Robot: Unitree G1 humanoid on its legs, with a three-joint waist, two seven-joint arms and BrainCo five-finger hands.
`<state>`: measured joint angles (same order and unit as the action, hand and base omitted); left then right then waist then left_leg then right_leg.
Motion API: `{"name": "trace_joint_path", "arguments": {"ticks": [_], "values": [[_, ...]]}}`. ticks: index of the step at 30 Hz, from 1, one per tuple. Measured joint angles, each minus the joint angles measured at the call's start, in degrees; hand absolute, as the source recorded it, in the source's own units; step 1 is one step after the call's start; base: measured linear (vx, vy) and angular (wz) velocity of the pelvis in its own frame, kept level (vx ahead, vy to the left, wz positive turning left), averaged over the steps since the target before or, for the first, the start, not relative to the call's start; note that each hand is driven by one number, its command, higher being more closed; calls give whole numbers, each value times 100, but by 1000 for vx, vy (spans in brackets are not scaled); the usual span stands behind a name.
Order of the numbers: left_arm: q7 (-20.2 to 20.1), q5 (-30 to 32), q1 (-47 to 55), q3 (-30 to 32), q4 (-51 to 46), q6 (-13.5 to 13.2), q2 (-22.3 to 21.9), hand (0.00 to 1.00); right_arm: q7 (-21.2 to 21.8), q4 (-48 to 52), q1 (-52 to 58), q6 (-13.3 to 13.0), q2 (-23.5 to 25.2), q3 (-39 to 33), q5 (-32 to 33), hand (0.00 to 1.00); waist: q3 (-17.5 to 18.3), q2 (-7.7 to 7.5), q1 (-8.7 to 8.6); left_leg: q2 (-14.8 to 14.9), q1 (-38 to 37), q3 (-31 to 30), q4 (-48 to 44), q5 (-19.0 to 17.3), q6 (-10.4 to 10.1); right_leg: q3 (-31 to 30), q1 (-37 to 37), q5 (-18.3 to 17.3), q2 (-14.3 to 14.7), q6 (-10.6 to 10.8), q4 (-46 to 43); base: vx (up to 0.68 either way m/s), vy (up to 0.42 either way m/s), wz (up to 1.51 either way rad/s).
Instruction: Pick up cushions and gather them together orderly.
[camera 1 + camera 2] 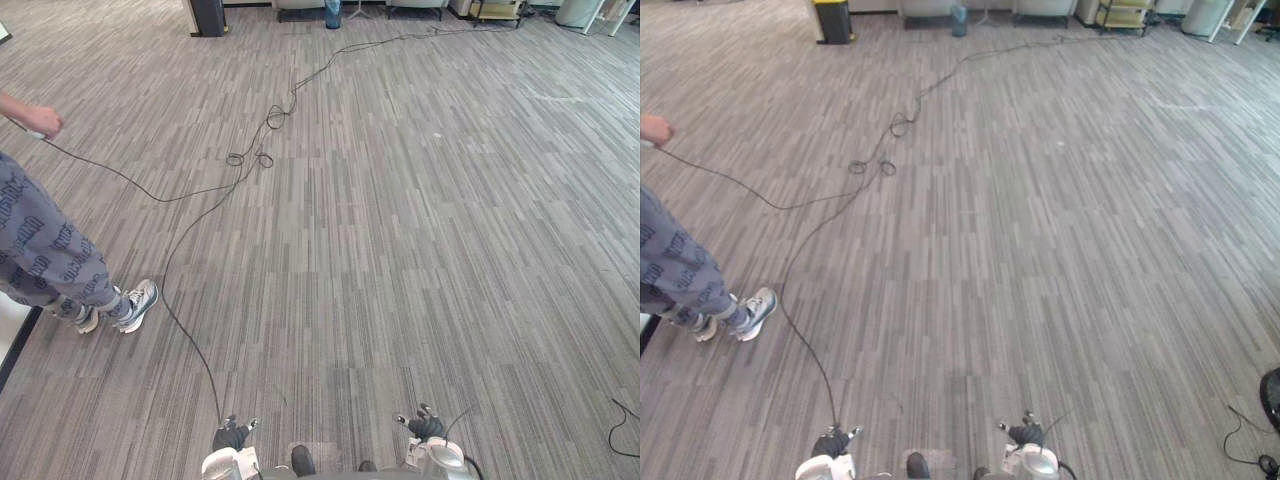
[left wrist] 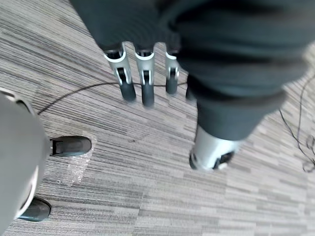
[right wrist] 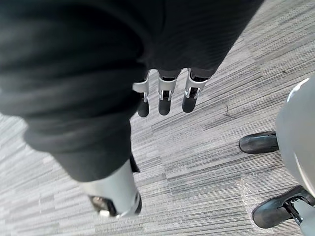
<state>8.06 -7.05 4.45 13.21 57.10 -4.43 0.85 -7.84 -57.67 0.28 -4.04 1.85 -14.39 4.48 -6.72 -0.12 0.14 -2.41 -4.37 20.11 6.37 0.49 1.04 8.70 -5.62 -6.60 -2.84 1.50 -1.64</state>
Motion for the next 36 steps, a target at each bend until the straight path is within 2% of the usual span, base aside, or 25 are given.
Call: {"name": "trace_joint_path", "arguments": {"ticks": [10,22,31,36], "values": [[-207,149,-14,608,195,137,-172,0,71,-70,-49,165,41,-731,1,0,-63,71,40,1,-120,52,1,-54,-62,7,-173,-5,4,5,113,8,-20,-1],[-339,309,-37,592,207,237,-160,0,197,-192,-88,248,38,-932,-6,0,-70,78,42,3,-176,95,1,-99,-99,-31,-250,-6,12,6,184,-2,-25,-1],[-375,365,-44,311,212,246,-89,0,228,-209,-99,285,27,-969,-5,0,-71,79,42,4,-161,74,1,-101,-101,-19,-241,-10,20,4,188,-18,-36,1],[-373,358,-54,198,210,255,-51,0,227,-204,-110,302,27,-971,3,0,-75,76,41,-24,-42,-138,1,-95,-94,184,-128,-150,-11,-9,31,-9,-36,19]]}}
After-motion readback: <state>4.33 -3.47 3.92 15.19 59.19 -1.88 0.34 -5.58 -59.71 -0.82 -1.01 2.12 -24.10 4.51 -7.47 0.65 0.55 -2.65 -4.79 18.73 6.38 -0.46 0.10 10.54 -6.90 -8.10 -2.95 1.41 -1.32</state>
